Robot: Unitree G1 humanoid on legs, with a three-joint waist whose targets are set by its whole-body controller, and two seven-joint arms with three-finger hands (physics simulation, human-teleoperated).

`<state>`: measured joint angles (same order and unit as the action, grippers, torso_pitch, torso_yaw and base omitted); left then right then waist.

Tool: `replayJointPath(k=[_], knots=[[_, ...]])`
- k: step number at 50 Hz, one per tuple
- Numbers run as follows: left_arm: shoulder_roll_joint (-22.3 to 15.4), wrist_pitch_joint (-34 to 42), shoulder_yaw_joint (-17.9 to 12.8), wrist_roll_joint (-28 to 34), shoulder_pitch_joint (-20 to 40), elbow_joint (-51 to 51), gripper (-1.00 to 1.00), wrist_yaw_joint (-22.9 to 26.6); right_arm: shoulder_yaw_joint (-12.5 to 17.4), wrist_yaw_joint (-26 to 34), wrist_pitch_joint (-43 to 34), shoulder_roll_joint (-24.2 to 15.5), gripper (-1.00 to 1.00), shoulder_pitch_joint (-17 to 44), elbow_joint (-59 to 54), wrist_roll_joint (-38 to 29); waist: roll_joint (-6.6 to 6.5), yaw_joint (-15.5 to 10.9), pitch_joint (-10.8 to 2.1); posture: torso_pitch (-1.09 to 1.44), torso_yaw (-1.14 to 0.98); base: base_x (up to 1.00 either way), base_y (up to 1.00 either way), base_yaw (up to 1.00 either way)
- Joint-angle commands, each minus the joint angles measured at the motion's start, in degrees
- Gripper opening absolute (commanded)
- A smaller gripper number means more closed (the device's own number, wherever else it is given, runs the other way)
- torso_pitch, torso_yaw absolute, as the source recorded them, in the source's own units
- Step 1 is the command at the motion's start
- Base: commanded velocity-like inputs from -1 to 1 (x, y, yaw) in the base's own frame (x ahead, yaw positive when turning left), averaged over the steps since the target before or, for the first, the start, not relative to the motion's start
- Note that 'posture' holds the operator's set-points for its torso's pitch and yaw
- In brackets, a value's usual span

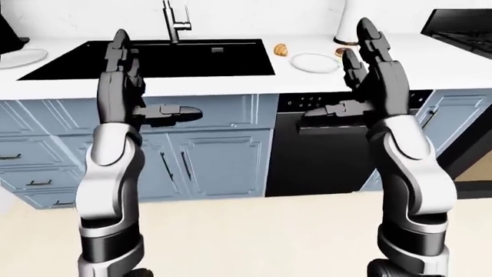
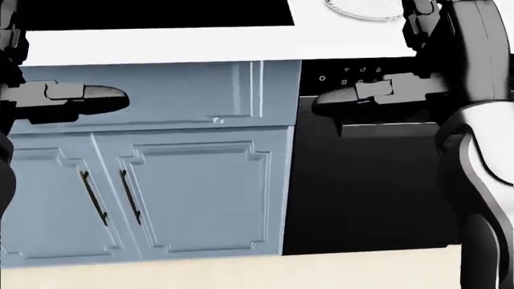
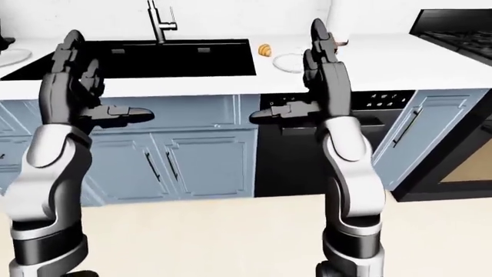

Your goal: Place the pastries on the plates.

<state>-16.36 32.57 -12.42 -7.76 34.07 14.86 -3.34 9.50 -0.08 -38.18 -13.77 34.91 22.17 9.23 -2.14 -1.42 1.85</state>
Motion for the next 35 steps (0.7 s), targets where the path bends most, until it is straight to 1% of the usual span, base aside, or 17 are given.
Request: replayJointPath(k=[1, 5, 7, 8, 10, 16, 18, 20, 21, 22, 24, 26, 29, 30, 31, 32, 35], knots=[[-0.39, -1.09, 0.06, -0.6, 1.73, 2.73, 1.0, -0.04, 0.74, -0.54, 1.73, -0.72, 1.0, 1.84, 1.73, 0.04, -0.3, 0.11, -0.71, 0.0, 0.0, 0.25, -0.46, 0.0], [-0.79, -1.36, -0.5, -1.0, 1.45, 2.64, 1.0, -0.59, 1.25, -0.73, 0.67, -1.3, 1.0, 1.98, 3.02, 0.63, 3.02, -0.39, -0.84, 0.0, 0.0, 0.26, -0.47, 0.0], [-1.07, -0.54, -0.46, -1.36, 1.97, 3.23, 1.0, -0.73, 1.46, -0.97, -0.13, -1.53, 1.0, 2.01, 4.09, 1.01, 8.01, -0.15, -2.08, 0.0, 0.0, 0.26, -0.48, 0.0], [-1.18, -0.6, -0.51, -1.35, 1.8, 3.34, 1.0, -0.76, 1.53, -0.99, 0.14, -1.58, 1.0, 1.55, 4.19, 0.99, 5.39, 0.31, -1.07, 0.0, 0.0, 0.28, -0.55, 0.0], [-0.97, -0.7, -0.46, -1.34, 0.98, 3.99, 1.0, -0.91, 1.06, -1.15, 0.87, -1.25, 1.0, 0.85, 4.09, 0.76, 5.26, 0.58, -0.21, 0.0, 0.0, 0.29, -0.57, 0.0], [-1.49, -0.42, -0.56, -1.59, 1.49, 3.77, 1.0, -0.74, 1.65, -1.15, 0.82, -1.79, 1.0, 1.28, 4.04, 0.84, 1.8, 1.19, 0.65, 0.0, 0.0, 0.29, -0.56, 0.0], [-1.59, -0.26, -0.57, -1.49, 1.38, 4.09, 1.0, -0.7, 1.74, -1.41, 0.79, -1.95, 1.0, 1.84, 3.83, 1.04, 0.37, 1.51, 0.59, 0.0, 0.0, 0.3, -0.56, 0.0], [-1.78, 0.72, -0.83, -1.67, 1.59, 5.15, 1.0, -0.91, 1.78, -1.49, 0.4, -2.06, 1.0, 2.05, 4.29, 1.34, -1.11, 1.71, -0.81, 0.0, 0.0, 0.3, -0.56, 0.0], [-1.94, 1.11, -0.82, -1.72, 1.62, 5.59, 1.0, -0.75, 1.75, -1.46, 0.2, -2.28, 1.0, 2.01, 4.54, 1.26, -0.45, 0.96, -0.12, 0.0, 0.0, 0.3, -0.56, 0.0], [-2.13, 1.53, -1.06, -1.82, 1.74, 5.92, 1.0, -0.72, 2.11, -1.54, -0.1, -2.32, 1.0, 2.07, 4.88, 1.59, -1.36, 1.48, 0.47, 0.0, 0.0, 0.29, -0.55, 0.0], [-2.42, 1.8, -1.35, -1.97, 1.96, 6.17, 1.0, -0.68, 2.17, -1.76, -0.44, -2.43, 1.0, 1.96, 5.41, 1.75, -1.32, 0.95, -0.92, 0.0, 0.0, 0.3, -0.55, 0.0], [-2.45, 1.41, -1.3, -1.91, 2.04, 5.88, 1.0, -0.64, 2.19, -1.82, -0.62, -2.6, 1.0, 1.78, 5.74, 1.67, -1.55, 0.67, -0.82, 0.0, 0.0, 0.3, -0.39, 0.0], [-2.87, 0.65, -1.49, -1.74, 2.59, 4.71, 1.0, -0.74, 2.23, -1.93, -1.48, -2.71, 1.0, 2.0, 6.42, 1.85, 4.32, -0.19, -0.02, 0.0, 0.0, 0.21, -0.03, 0.0], [-3.06, 0.46, -1.55, -1.87, 2.91, 4.27, 1.0, -0.61, 2.17, -1.95, -1.78, -2.87, 1.0, 1.94, 6.65, 1.72, 7.62, 0.46, -1.04, 0.0, 0.0, 0.3, -0.01, 0.0], [-3.35, 0.08, -1.55, -1.69, 3.27, 3.57, 1.0, -0.58, 2.3, -2.07, -2.36, -2.85, 1.0, 2.1, 7.07, 1.9, 6.07, 0.38, -0.93, 0.0, 0.0, 0.37, -0.03, 0.0], [-3.53, 0.23, -1.9, -2.06, 3.82, 3.31, 1.0, -0.7, 2.3, -2.13, -2.53, -2.93, 1.0, 2.23, 7.19, 1.89, 5.92, 0.46, -0.01, 0.0, 0.0, 0.38, -0.03, 0.0], [-4.0, -0.12, -1.7, -2.1, 4.27, 2.87, 1.0, -0.8, 1.86, -2.1, -2.68, -2.86, 1.0, 2.67, 6.97, 1.76, 4.41, 1.45, -0.19, 0.0, 0.0, 0.38, -0.04, 0.0]])
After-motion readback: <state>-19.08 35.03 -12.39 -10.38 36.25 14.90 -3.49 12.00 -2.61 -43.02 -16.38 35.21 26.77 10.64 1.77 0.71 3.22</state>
